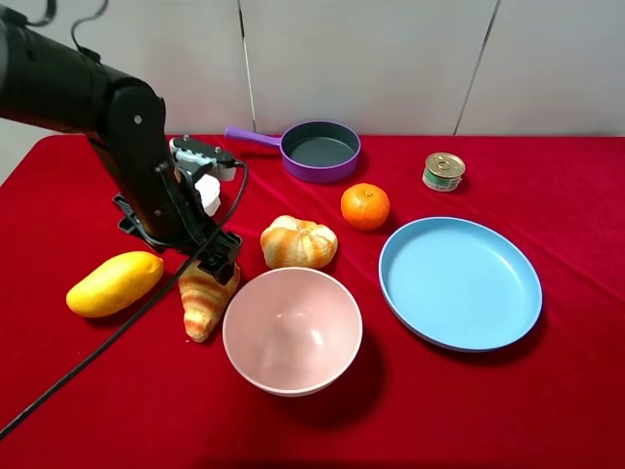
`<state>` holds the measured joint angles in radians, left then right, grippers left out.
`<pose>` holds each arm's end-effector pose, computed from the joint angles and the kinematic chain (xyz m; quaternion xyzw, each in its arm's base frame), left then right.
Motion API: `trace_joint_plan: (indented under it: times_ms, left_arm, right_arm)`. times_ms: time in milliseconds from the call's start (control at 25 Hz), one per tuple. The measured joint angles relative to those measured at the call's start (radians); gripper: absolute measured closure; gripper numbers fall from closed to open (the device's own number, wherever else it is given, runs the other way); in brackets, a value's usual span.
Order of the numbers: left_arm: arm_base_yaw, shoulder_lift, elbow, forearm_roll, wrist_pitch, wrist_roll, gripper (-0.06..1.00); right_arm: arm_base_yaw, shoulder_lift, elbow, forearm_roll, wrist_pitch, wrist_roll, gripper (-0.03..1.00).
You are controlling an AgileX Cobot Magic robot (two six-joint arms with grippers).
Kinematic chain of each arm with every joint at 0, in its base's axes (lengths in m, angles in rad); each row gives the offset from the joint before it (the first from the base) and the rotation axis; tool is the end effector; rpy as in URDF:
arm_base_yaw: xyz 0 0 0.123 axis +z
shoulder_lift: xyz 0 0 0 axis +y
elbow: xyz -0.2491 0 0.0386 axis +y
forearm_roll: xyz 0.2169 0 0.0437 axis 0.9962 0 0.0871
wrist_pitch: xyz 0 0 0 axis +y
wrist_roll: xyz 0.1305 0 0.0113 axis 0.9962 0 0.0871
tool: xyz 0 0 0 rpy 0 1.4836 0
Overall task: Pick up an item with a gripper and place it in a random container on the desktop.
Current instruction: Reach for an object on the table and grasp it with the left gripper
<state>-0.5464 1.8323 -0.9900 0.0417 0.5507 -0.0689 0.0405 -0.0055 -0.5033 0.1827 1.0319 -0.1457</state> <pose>0.2689 -0.1602 0.0945 0.2501 0.9591 -0.0275 0.1299 0.0356 0.0219 0.2502 -0.0807 0.8359 0.0629 0.5393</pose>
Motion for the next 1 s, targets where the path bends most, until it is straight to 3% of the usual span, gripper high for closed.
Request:
trace_joint_plan:
  times_ms: [1000]
  left_arm:
    - [-0.029, 0.099, -0.001, -0.012, -0.075, 0.010, 0.03]
  right_arm:
    - [0.000, 0.000, 0.000, 0.000, 0.000, 0.000, 0.27]
